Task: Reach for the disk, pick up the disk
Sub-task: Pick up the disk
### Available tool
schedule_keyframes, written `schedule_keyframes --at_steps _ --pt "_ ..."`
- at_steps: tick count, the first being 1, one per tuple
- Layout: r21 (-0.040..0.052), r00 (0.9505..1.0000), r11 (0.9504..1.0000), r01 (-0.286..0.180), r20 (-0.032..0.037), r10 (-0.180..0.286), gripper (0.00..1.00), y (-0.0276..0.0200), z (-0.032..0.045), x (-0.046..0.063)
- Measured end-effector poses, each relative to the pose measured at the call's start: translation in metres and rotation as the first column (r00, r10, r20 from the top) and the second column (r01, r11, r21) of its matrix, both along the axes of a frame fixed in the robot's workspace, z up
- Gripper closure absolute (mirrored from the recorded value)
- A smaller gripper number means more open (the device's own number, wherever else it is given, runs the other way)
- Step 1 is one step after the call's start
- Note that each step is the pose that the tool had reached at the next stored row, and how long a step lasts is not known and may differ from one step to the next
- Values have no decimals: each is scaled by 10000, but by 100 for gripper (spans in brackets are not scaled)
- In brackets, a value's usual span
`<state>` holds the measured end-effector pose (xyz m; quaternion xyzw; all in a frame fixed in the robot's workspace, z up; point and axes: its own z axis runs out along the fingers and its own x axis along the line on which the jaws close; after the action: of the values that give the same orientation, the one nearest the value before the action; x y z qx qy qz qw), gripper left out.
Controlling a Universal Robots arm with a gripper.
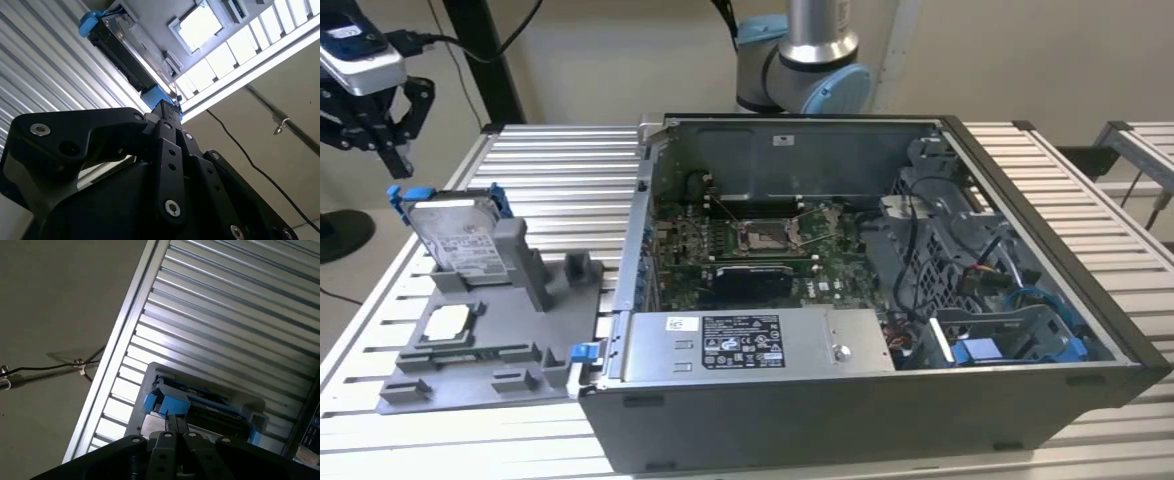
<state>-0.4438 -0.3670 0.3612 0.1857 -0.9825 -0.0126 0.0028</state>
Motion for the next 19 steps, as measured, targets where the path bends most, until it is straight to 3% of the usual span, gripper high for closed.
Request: schedule_keyframes --at_steps 5,9,14,19 --pt "-7 9986 9986 -523 1 523 100 0 0 0" --pt "-20 9945 9945 -1046 -1 1046 100 0 0 0" --pt "-32 9852 9852 -1714 -2 1714 100 0 0 0" --pt "-40 9724 9724 -2332 -4 2332 100 0 0 0"
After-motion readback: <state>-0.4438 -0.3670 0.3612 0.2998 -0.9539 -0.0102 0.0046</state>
